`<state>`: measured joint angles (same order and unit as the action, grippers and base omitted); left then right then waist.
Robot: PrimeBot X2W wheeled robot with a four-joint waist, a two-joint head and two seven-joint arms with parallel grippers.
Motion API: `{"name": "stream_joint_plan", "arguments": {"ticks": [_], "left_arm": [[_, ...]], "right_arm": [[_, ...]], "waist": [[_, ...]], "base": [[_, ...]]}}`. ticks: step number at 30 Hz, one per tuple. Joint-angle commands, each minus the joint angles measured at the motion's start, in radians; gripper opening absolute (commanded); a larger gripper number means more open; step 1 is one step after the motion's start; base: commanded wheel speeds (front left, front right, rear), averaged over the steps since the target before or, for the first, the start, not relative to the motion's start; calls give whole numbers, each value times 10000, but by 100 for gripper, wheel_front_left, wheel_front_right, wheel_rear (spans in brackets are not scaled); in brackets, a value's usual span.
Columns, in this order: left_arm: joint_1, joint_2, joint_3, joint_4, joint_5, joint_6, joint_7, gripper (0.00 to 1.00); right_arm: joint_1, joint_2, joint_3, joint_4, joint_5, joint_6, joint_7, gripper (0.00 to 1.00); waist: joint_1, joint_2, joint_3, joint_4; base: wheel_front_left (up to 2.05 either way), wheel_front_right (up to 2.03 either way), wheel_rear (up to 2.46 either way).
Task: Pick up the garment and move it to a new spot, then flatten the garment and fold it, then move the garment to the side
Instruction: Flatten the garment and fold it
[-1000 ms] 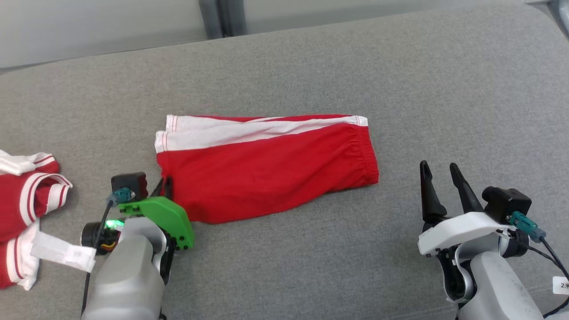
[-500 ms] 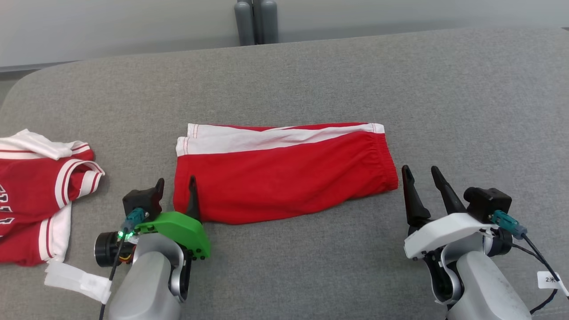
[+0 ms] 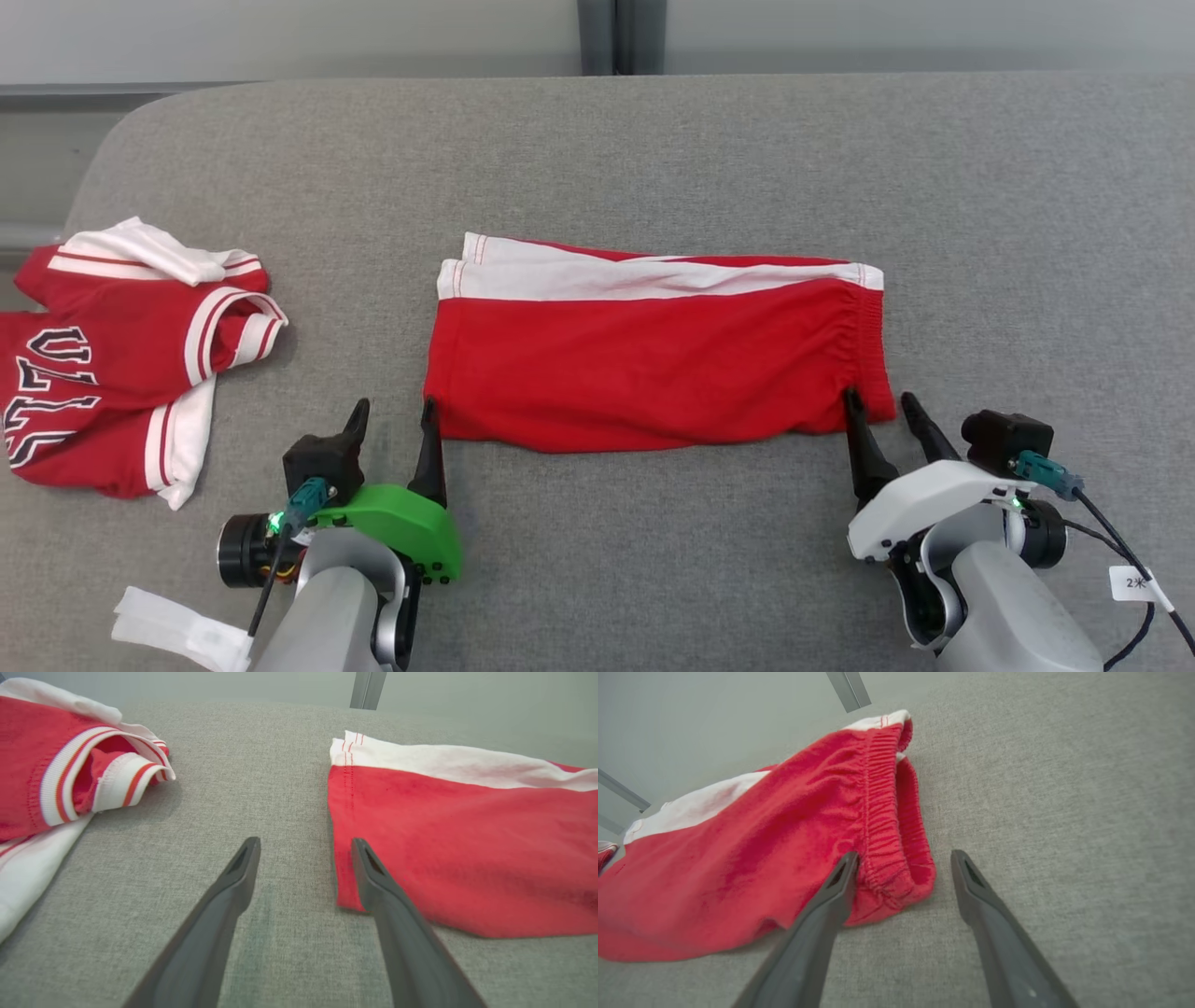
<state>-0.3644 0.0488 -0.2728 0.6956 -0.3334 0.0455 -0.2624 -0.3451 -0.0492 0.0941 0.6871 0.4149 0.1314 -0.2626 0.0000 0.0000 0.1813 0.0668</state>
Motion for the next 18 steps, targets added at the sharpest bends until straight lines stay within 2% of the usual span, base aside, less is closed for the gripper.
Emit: {"name": "stream_joint_plan", "arguments": {"ticks": [1, 3, 4, 5, 7, 8, 9, 18], "left_arm": [[136, 37, 31, -33, -10, 27, -32, 100], [156, 35, 66, -64, 35, 22, -32, 100], [183, 35, 88, -80, 51, 27, -31, 100], [203, 35, 102, -91, 61, 31, -32, 100], [226, 35, 138, -118, 90, 30, -32, 100], [228, 35, 154, -128, 97, 21, -33, 100], [224, 35, 156, -139, 102, 4, -33, 100], [305, 36, 121, -110, 256, -16, -33, 100]], "right_arm": [[-95, -29, 41, 138, 51, -15, -30, 100], [-70, -29, 92, 292, 256, -15, -29, 99], [-62, -27, 121, 337, 310, -15, -27, 80], [-38, -26, 156, 380, 457, -15, -27, 50], [-54, -26, 160, 387, 552, -15, -6, 25], [-62, -27, 123, 354, 650, -15, -7, 4], [-70, -32, 115, 319, 669, -16, -7, 0], [165, -36, -357, -279, 829, -16, -18, 0]], "waist": [[0, 0, 76, 122], [0, 0, 96, 139], [0, 0, 108, 134], [0, 0, 118, 126], [0, 0, 147, 92], [0, 0, 161, 66], [0, 0, 168, 45], [0, 0, 42, -294]], "base": [[0, 0, 0], [0, 0, 0], [0, 0, 0], [0, 0, 0], [0, 0, 0], [0, 0, 0], [0, 0, 0], [0, 0, 0]]}}
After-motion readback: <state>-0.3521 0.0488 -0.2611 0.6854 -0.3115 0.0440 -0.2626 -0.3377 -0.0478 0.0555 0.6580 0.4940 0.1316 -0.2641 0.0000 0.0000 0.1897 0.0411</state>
